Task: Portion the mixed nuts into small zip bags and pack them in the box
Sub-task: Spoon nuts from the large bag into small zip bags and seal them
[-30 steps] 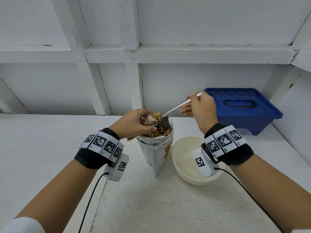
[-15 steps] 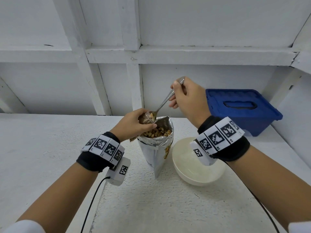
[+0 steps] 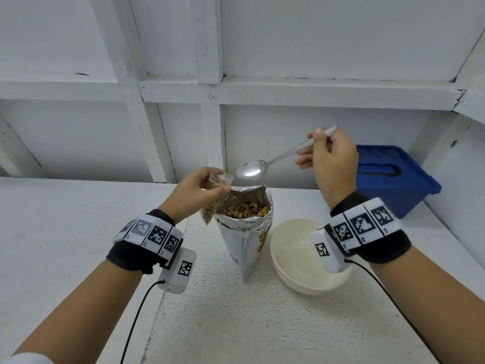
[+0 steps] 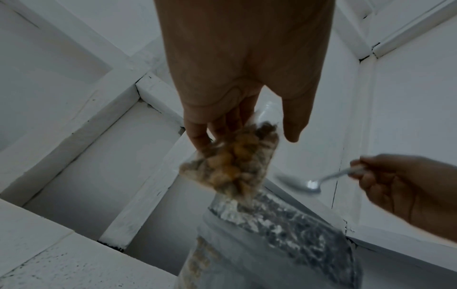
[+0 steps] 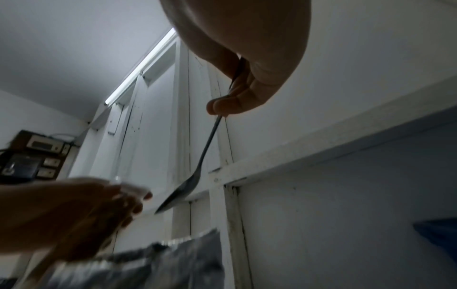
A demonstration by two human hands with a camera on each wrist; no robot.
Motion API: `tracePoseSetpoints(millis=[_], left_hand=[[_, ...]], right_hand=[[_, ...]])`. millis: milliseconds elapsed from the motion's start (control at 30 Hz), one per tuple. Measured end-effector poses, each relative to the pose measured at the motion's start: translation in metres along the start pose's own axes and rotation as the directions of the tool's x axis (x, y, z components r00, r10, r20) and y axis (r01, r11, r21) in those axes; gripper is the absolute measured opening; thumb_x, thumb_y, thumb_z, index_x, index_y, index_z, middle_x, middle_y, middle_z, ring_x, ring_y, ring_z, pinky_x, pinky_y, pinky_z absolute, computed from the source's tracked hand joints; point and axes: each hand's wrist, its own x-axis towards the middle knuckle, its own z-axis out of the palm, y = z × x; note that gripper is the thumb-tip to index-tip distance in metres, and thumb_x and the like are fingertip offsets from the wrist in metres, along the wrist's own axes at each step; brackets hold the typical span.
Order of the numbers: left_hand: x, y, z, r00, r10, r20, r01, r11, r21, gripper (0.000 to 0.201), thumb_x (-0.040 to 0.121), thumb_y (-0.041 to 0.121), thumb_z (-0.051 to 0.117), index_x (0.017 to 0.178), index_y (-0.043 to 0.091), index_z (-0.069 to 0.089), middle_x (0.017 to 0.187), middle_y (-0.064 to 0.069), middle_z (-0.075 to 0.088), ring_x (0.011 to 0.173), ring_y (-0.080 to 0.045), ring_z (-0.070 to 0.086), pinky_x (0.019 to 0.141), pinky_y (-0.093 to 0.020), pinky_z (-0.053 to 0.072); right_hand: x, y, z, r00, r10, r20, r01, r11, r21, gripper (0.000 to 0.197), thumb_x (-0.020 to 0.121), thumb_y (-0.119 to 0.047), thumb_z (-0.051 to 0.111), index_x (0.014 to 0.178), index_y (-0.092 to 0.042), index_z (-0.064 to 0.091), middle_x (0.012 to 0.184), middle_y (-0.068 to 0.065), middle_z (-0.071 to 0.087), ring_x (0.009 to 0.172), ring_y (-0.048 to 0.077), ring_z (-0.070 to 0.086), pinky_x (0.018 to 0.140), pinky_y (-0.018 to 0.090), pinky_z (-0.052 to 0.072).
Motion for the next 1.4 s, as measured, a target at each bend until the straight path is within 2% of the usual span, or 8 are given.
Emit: tracePoseSetpoints(millis=[300,467,567,633,767,967,1167,1400], left_hand=[[0.006,0.015,0.002,0.972,0.074,-0.222,-0.094,0.992,-0.080,0.035,0.087,0.025,0.062,0.119,0.013,0.058,0.098,0.007,0.061,0.092,-0.003,0.058,0.080,-0.018,0.050],[0.009,0.020,0.014,0.954,0.077,-0.289,-0.124,0.982,-0.146,0.025,0.085,0.022,0.066,0.107,0.016,0.056,0.094,0.012,0.061,0.088,0.002,0.058,0.076,-0.019,0.053],[0.009,0.022,0.023,0.950,0.053,-0.309,-0.106,0.981,-0.159,0.027,0.083,0.026,0.067,0.103,0.016,0.052,0.090,0.010,0.062,0.081,0.002,0.059,0.069,-0.019,0.053],[0.008,0.027,0.028,0.947,0.041,-0.318,-0.109,0.973,-0.201,0.028,0.082,0.026,0.069,0.099,0.015,0.050,0.085,0.007,0.064,0.072,0.001,0.062,0.061,-0.017,0.052],[0.004,0.041,0.036,0.953,0.035,-0.302,-0.127,0.948,-0.291,0.031,0.079,0.023,0.072,0.091,0.019,0.044,0.078,0.001,0.062,0.058,0.002,0.060,0.054,-0.014,0.048],[-0.003,0.044,0.028,0.987,0.044,-0.153,-0.106,0.900,-0.424,0.038,0.079,0.026,0.063,0.115,0.014,0.054,0.090,-0.008,0.068,0.084,-0.017,0.065,0.082,-0.035,0.054],[-0.002,0.037,0.027,0.977,0.111,-0.183,-0.170,0.923,-0.344,0.007,0.086,0.017,0.060,0.084,0.017,0.067,0.077,0.003,0.069,0.078,-0.013,0.066,0.072,-0.034,0.058],[-0.003,0.040,0.030,0.978,0.179,-0.108,-0.203,0.940,-0.273,0.007,0.086,0.023,0.059,0.087,0.021,0.066,0.076,0.011,0.070,0.076,-0.004,0.066,0.063,-0.019,0.054]], right_hand=[[-0.044,0.042,0.007,0.911,0.315,0.268,-0.246,0.934,-0.261,0.005,0.093,-0.015,0.051,0.089,-0.016,0.050,0.081,0.006,0.063,0.070,0.013,0.064,0.059,0.022,0.054],[-0.043,0.043,0.012,0.980,-0.048,0.192,0.147,0.826,-0.544,0.021,0.089,-0.024,0.057,0.100,-0.007,0.060,0.097,0.006,0.061,0.092,0.017,0.048,0.075,0.021,0.033],[-0.042,0.031,0.021,0.917,-0.315,0.246,0.399,0.727,-0.559,0.030,0.085,-0.032,0.050,0.094,-0.006,0.063,0.093,0.009,0.063,0.089,0.025,0.053,0.079,0.027,0.037],[-0.043,0.021,0.030,0.885,-0.309,0.348,0.454,0.738,-0.499,0.034,0.083,-0.037,0.053,0.096,-0.006,0.063,0.094,0.008,0.064,0.091,0.025,0.055,0.079,0.031,0.041],[-0.047,0.012,0.044,0.873,-0.099,0.478,0.307,0.872,-0.381,0.036,0.084,-0.032,0.065,0.111,-0.010,0.058,0.103,0.003,0.062,0.098,0.017,0.053,0.083,0.025,0.042],[-0.041,0.010,0.036,0.897,0.061,0.437,0.031,0.979,-0.201,0.024,0.085,-0.018,0.065,0.108,-0.013,0.062,0.090,-0.010,0.061,0.080,-0.008,0.055,0.065,0.001,0.040],[-0.038,0.007,0.029,0.910,0.090,0.404,-0.067,0.995,-0.071,0.014,0.088,-0.023,0.060,0.102,-0.021,0.062,0.088,-0.015,0.062,0.086,-0.002,0.059,0.076,0.010,0.048],[-0.033,0.006,0.023,0.926,0.103,0.363,-0.087,0.994,-0.060,0.007,0.088,-0.016,0.061,0.088,-0.018,0.067,0.080,-0.004,0.066,0.081,0.014,0.063,0.078,0.028,0.055]])
